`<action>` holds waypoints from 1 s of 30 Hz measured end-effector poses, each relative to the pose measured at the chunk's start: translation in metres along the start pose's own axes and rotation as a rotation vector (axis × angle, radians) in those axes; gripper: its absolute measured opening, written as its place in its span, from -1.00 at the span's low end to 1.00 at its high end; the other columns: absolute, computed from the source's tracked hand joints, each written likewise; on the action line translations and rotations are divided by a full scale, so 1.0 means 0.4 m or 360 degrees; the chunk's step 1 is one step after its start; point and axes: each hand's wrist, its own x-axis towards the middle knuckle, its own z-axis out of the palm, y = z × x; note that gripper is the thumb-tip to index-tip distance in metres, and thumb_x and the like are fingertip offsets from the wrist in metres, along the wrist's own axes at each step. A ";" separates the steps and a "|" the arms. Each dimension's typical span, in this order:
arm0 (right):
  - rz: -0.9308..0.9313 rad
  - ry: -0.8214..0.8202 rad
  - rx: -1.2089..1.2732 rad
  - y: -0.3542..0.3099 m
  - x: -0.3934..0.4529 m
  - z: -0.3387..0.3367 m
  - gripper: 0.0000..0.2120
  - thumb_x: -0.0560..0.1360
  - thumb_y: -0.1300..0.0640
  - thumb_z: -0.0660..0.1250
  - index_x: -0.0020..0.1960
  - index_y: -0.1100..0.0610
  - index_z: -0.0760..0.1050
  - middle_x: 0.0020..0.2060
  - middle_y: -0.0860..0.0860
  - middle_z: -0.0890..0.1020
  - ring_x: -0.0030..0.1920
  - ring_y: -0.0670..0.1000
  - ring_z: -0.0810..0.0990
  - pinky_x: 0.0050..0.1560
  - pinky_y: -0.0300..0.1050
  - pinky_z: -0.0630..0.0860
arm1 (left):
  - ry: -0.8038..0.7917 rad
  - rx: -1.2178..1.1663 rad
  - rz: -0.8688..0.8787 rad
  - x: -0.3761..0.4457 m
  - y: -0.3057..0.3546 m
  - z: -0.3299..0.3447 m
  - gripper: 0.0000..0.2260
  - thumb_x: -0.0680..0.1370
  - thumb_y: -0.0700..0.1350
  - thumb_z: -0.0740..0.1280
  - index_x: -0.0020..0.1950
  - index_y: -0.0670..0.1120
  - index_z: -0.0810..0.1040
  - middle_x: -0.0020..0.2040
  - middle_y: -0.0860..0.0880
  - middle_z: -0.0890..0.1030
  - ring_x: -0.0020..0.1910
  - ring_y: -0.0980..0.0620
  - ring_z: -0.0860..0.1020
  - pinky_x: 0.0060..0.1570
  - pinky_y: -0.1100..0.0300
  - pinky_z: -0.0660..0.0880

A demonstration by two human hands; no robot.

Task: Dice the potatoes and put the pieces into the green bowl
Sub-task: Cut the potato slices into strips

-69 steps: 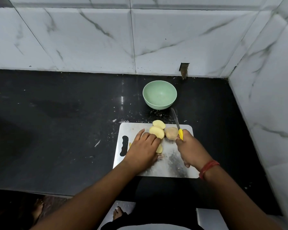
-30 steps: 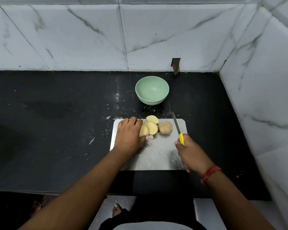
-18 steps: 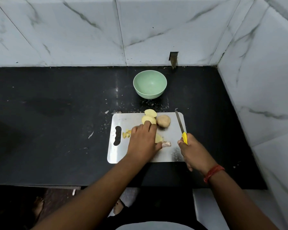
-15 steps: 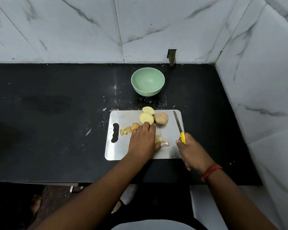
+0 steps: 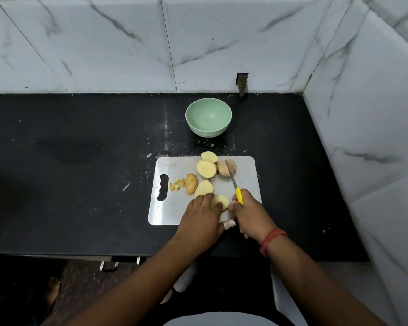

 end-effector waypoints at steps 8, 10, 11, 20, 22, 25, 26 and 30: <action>-0.0026 0.0084 0.0422 -0.020 0.033 0.000 -0.88 0.62 0.11 0.09 0.07 0.05 0.39 -0.42 0.13 0.50 -0.57 -0.02 0.45 -0.52 -0.15 0.38 | -0.0026 -0.0367 0.0095 -0.027 -0.003 0.023 -0.40 0.62 0.23 0.19 0.50 -0.15 0.42 0.54 -0.22 0.30 0.50 -0.18 0.29 0.45 -0.01 0.31; -0.0029 0.0147 0.0410 -0.014 0.032 0.001 -0.89 0.62 0.11 0.09 0.05 0.05 0.39 -0.38 0.13 0.52 -0.55 -0.02 0.47 -0.53 -0.15 0.39 | -0.0001 -0.0328 0.0158 -0.024 -0.013 0.029 -0.35 0.60 0.29 0.09 0.48 -0.16 0.44 0.53 -0.22 0.34 0.49 -0.18 0.32 0.47 0.00 0.31; -0.0025 0.0164 0.0387 -0.010 0.032 0.004 -0.89 0.62 0.10 0.10 0.05 0.05 0.39 -0.37 0.14 0.52 -0.54 -0.01 0.48 -0.53 -0.14 0.40 | 0.0001 -0.0308 0.0188 -0.021 -0.019 0.033 -0.33 0.59 0.30 0.08 0.48 -0.16 0.44 0.52 -0.22 0.35 0.49 -0.18 0.32 0.48 -0.01 0.30; -0.0259 0.0355 -0.0243 0.017 0.005 -0.003 -0.83 0.64 0.10 0.13 0.16 0.15 0.39 0.02 0.08 0.59 -0.03 0.12 0.58 -0.03 -0.03 0.52 | 0.0125 0.0003 0.0393 0.016 -0.068 0.039 -0.39 0.61 0.24 0.10 0.48 -0.15 0.46 0.49 -0.20 0.39 0.50 -0.17 0.33 0.57 -0.06 0.14; -0.0259 0.0304 -0.0436 0.033 -0.023 -0.001 -0.86 0.64 0.08 0.11 0.10 0.15 0.35 -0.05 0.11 0.59 -0.07 0.15 0.57 -0.05 0.07 0.54 | 0.0111 0.0095 0.0440 0.022 -0.079 0.044 -0.39 0.62 0.24 0.06 0.50 -0.13 0.44 0.51 -0.18 0.38 0.53 -0.15 0.31 0.58 -0.06 0.07; -0.0205 0.0202 -0.0642 0.049 -0.048 0.010 -0.86 0.66 0.06 0.10 0.07 0.14 0.27 -0.12 0.14 0.58 -0.18 0.15 0.55 -0.21 0.00 0.47 | 0.0129 0.0232 0.0524 0.031 -0.087 0.054 -0.41 0.64 0.22 0.04 0.48 -0.15 0.46 0.49 -0.20 0.43 0.52 -0.16 0.33 0.57 -0.10 0.13; -0.0191 0.0178 -0.0673 0.050 -0.049 0.013 -0.86 0.66 0.06 0.09 0.07 0.14 0.26 -0.10 0.15 0.59 -0.18 0.15 0.54 -0.23 -0.03 0.42 | 0.0146 0.0263 0.0547 0.034 -0.090 0.056 -0.41 0.64 0.21 0.05 0.48 -0.15 0.46 0.47 -0.21 0.44 0.52 -0.16 0.34 0.56 -0.11 0.15; -0.0121 0.0124 -0.0743 0.038 -0.033 0.017 -0.83 0.66 0.09 0.08 0.14 0.19 0.27 -0.02 0.20 0.60 -0.06 0.19 0.58 -0.22 -0.08 0.36 | 0.0202 0.0298 0.0612 0.043 -0.100 0.066 -0.45 0.64 0.17 0.11 0.50 -0.15 0.44 0.45 -0.22 0.46 0.51 -0.18 0.35 0.55 -0.13 0.17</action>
